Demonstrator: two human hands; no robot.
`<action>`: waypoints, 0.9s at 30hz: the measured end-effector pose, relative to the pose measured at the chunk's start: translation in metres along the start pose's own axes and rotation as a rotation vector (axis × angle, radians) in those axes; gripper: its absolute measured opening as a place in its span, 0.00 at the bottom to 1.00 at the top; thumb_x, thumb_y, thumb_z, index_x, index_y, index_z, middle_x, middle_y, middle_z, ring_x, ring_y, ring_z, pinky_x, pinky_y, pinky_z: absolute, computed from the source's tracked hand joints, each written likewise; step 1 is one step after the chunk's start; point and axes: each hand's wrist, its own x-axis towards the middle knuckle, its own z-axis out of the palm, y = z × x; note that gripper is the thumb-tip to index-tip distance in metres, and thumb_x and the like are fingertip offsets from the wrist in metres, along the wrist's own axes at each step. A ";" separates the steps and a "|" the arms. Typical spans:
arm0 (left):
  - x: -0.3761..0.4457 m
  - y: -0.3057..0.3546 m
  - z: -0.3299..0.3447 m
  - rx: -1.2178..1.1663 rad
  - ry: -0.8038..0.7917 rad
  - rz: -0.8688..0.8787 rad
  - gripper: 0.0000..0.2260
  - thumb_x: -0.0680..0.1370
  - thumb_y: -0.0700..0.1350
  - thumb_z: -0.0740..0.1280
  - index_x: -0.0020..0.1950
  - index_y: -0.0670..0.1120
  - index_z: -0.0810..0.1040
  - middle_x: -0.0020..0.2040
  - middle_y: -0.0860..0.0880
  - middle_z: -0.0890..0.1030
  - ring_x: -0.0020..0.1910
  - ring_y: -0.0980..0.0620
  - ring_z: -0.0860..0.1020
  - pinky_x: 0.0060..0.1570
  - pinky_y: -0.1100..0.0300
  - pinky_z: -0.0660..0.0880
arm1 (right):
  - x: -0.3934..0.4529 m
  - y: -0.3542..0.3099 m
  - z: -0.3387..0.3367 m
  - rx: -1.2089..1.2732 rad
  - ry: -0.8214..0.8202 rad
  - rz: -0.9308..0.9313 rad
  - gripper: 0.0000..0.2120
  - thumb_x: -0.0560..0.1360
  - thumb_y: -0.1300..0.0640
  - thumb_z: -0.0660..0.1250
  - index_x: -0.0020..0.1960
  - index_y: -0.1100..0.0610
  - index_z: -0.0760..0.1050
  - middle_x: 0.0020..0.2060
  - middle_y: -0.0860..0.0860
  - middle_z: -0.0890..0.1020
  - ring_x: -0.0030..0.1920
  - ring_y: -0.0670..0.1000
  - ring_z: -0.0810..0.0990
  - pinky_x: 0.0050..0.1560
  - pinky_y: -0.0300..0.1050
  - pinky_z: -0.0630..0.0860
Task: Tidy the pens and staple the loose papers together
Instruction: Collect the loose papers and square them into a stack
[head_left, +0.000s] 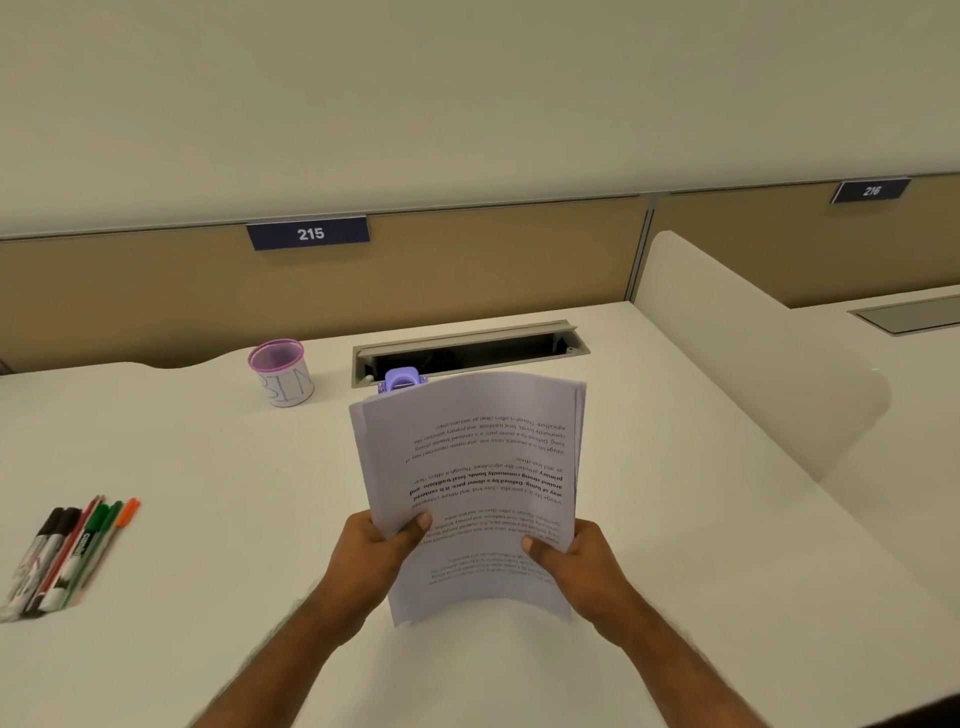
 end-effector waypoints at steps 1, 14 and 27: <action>0.001 0.000 0.001 0.005 -0.001 0.000 0.08 0.78 0.43 0.70 0.56 0.47 0.83 0.51 0.51 0.87 0.49 0.50 0.85 0.43 0.60 0.82 | 0.001 0.000 0.000 -0.002 -0.003 0.000 0.10 0.76 0.60 0.69 0.49 0.45 0.81 0.45 0.43 0.87 0.47 0.46 0.85 0.47 0.41 0.82; 0.015 0.017 -0.006 0.048 -0.049 -0.035 0.09 0.78 0.44 0.70 0.57 0.45 0.83 0.51 0.49 0.87 0.49 0.47 0.86 0.50 0.51 0.82 | 0.012 -0.016 -0.009 0.204 -0.024 0.047 0.12 0.74 0.59 0.71 0.57 0.57 0.81 0.50 0.55 0.86 0.50 0.57 0.85 0.52 0.57 0.82; 0.025 0.032 -0.015 -0.126 -0.265 -0.153 0.22 0.72 0.46 0.73 0.63 0.40 0.80 0.59 0.40 0.83 0.58 0.39 0.82 0.63 0.41 0.75 | 0.019 -0.032 -0.012 0.323 -0.009 0.071 0.11 0.76 0.57 0.68 0.56 0.60 0.81 0.50 0.58 0.86 0.51 0.61 0.85 0.54 0.60 0.80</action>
